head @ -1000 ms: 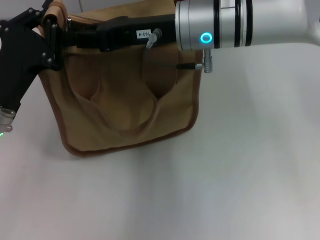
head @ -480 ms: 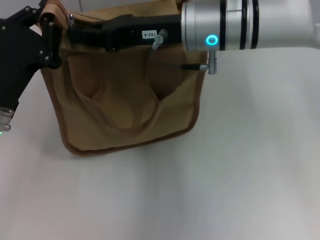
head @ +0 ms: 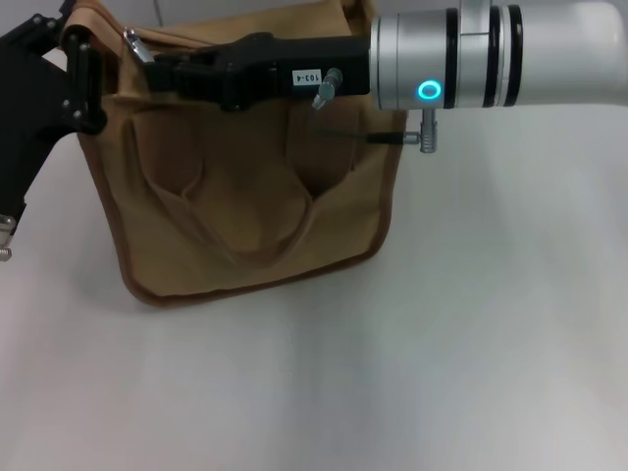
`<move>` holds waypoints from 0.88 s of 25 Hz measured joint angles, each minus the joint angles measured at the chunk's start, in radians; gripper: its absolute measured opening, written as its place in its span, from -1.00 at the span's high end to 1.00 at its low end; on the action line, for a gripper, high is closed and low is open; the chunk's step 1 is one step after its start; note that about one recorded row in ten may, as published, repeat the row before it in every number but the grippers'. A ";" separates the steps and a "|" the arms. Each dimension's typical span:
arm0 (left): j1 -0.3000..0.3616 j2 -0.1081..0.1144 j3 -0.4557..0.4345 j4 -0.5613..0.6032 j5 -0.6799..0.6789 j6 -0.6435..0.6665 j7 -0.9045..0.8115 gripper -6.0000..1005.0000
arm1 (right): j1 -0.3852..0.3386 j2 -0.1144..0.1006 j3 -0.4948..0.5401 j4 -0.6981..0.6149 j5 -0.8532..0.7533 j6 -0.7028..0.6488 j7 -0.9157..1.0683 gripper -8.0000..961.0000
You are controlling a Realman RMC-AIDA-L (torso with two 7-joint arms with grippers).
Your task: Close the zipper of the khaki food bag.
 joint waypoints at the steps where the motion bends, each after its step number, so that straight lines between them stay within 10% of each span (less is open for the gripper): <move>1: 0.003 0.000 -0.006 0.000 -0.001 0.000 0.000 0.92 | -0.003 -0.001 0.000 0.000 0.000 0.000 -0.003 0.76; 22: 0.004 -0.002 -0.010 -0.010 0.010 0.022 -0.003 0.92 | -0.031 0.001 -0.004 -0.051 0.002 -0.043 -0.035 0.92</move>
